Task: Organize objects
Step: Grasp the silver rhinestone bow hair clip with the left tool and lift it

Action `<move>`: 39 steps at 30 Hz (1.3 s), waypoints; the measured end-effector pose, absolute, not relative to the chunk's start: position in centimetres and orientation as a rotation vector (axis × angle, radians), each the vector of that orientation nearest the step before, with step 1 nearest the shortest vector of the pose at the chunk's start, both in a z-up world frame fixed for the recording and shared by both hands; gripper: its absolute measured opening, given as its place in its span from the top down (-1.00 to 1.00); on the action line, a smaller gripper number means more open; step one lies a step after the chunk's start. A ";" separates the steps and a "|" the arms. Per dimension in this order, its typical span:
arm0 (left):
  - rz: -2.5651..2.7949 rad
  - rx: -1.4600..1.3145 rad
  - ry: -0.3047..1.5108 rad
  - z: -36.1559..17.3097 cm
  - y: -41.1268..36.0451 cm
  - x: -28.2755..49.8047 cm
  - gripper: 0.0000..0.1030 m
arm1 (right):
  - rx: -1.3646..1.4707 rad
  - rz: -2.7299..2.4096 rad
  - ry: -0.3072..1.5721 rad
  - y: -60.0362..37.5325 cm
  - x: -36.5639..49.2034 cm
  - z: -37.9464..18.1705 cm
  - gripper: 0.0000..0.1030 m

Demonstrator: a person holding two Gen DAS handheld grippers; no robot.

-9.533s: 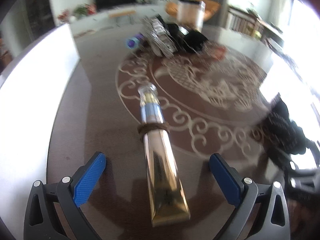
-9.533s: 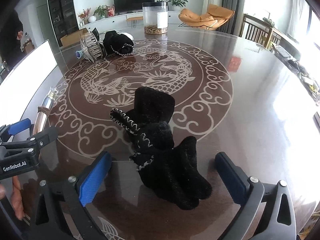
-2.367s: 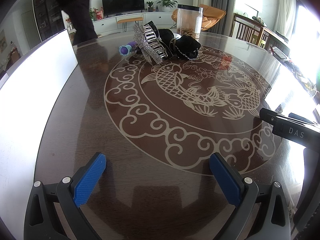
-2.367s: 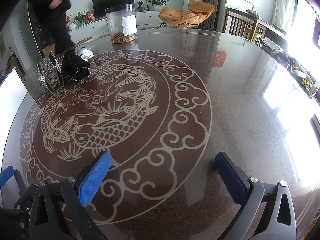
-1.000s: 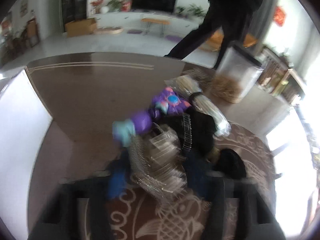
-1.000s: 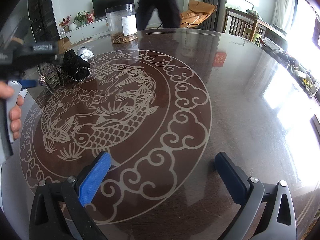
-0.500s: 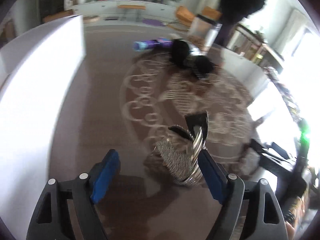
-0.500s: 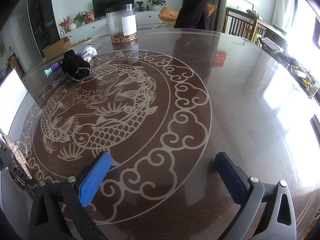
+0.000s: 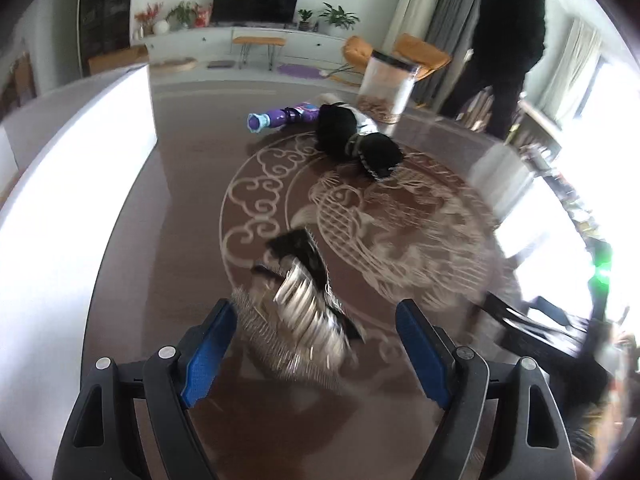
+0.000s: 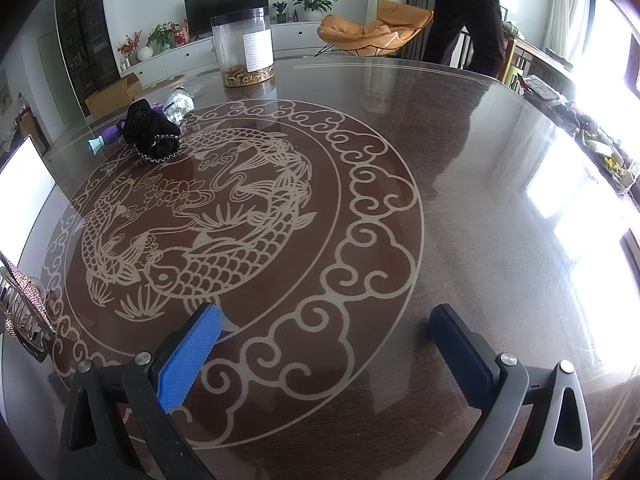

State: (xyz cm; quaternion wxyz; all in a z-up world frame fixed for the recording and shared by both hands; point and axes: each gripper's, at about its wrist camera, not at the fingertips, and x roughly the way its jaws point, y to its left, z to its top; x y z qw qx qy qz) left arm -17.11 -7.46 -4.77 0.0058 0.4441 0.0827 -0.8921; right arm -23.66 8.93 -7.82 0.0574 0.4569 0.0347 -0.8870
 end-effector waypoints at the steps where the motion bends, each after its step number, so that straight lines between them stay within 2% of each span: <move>1: -2.755 1.380 0.214 -5.2 -7.3 -18.1 -0.57 | 1.385 -2.689 0.105 8.9 -23.7 -7.8 -1.00; 3: -2.640 1.387 0.162 -6.1 -7.7 -19.2 -0.57 | 1.385 -2.689 0.105 8.9 -23.7 -7.8 -1.00; 7: -2.628 1.417 0.300 -6.7 -9.8 -17.6 -0.57 | 1.385 -2.689 0.105 8.9 -23.7 -7.8 -1.00; 14: -2.681 1.446 0.234 -5.5 -11.6 -14.5 -0.57 | 1.385 -2.689 0.105 8.9 -23.7 -7.8 -1.00; 17: -2.702 1.432 0.292 -5.5 -11.8 -14.1 -0.57 | 1.385 -2.689 0.105 8.9 -23.7 -7.8 -1.00; 23: -2.879 1.398 0.386 -4.7 -8.1 -15.3 -0.58 | 1.385 -2.689 0.105 8.9 -23.7 -7.8 -1.00; 25: -2.967 1.469 0.414 -5.1 -6.2 -16.0 -0.58 | 1.385 -2.689 0.105 8.9 -23.7 -7.8 -1.00; 27: -3.004 1.552 0.381 -5.4 -4.5 -16.2 -0.58 | 1.385 -2.689 0.105 9.0 -23.7 -7.8 -1.00; 31: -2.996 1.483 0.285 -5.0 -4.6 -15.0 -0.58 | 1.385 -2.689 0.106 8.9 -23.7 -7.8 -1.00; 39: -2.958 1.461 0.286 -4.9 -5.0 -17.7 -0.58 | 1.384 -2.689 0.106 8.9 -23.7 -7.8 -1.00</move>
